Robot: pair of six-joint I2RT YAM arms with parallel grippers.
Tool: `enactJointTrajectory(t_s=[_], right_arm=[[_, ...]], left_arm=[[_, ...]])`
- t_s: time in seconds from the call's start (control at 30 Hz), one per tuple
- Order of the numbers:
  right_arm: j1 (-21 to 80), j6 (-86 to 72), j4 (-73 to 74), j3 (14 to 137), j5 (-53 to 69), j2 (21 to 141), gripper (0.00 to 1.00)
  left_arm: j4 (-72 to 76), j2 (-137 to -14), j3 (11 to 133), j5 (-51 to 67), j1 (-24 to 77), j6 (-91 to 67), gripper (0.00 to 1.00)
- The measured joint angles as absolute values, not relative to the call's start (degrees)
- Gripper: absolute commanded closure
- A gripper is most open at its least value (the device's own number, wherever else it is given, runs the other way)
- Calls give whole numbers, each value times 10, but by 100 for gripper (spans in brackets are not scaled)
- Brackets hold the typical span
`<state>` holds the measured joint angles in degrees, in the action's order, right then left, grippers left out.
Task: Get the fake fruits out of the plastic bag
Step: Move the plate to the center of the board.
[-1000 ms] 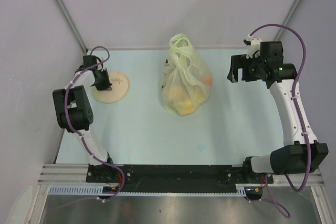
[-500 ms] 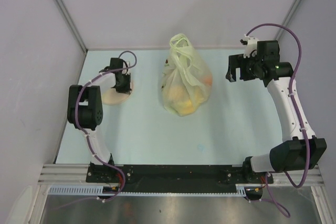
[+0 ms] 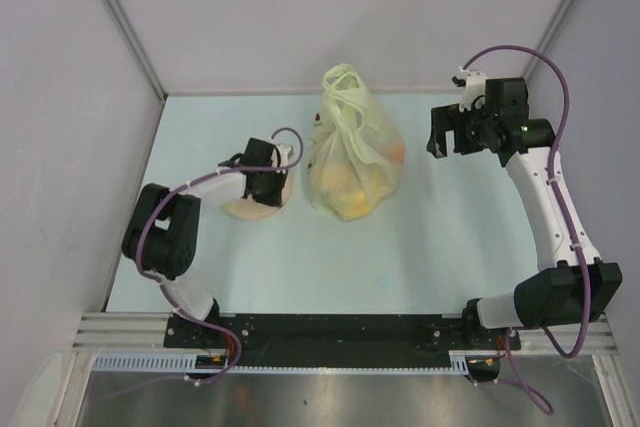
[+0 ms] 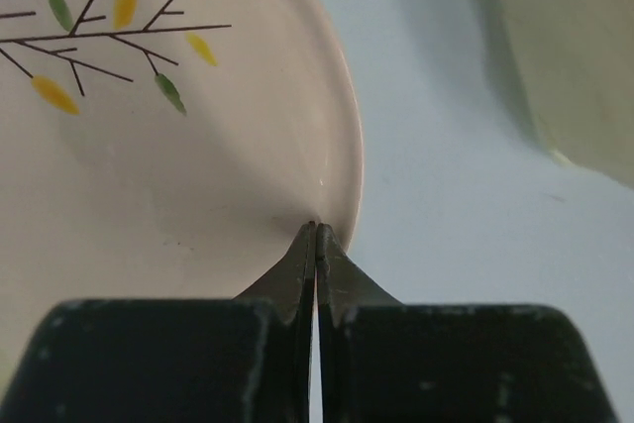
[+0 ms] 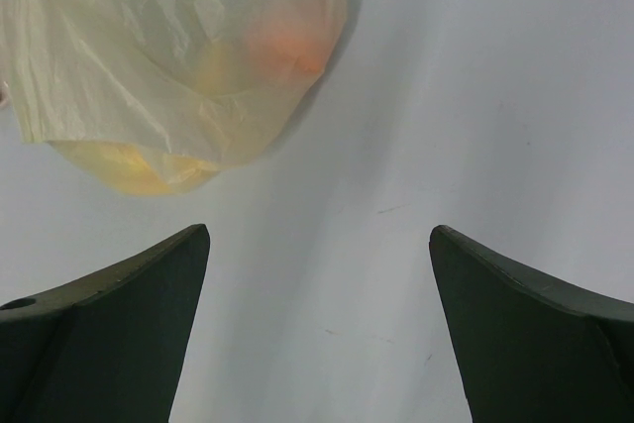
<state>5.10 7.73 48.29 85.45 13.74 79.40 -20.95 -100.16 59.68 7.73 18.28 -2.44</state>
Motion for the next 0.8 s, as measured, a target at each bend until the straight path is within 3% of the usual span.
enactJointTrajectory(t_s=[0.37, 0.53, 0.8], right_arm=[[70, 80, 486, 854, 140, 794, 2], [75, 77, 486, 854, 145, 793, 1], [76, 73, 485, 851, 149, 774, 0]], left_arm=[[-155, -886, 453, 109, 384, -40, 100], [-137, -906, 465, 119, 488, -41, 100], [-152, -1006, 583, 131, 669, -43, 100]])
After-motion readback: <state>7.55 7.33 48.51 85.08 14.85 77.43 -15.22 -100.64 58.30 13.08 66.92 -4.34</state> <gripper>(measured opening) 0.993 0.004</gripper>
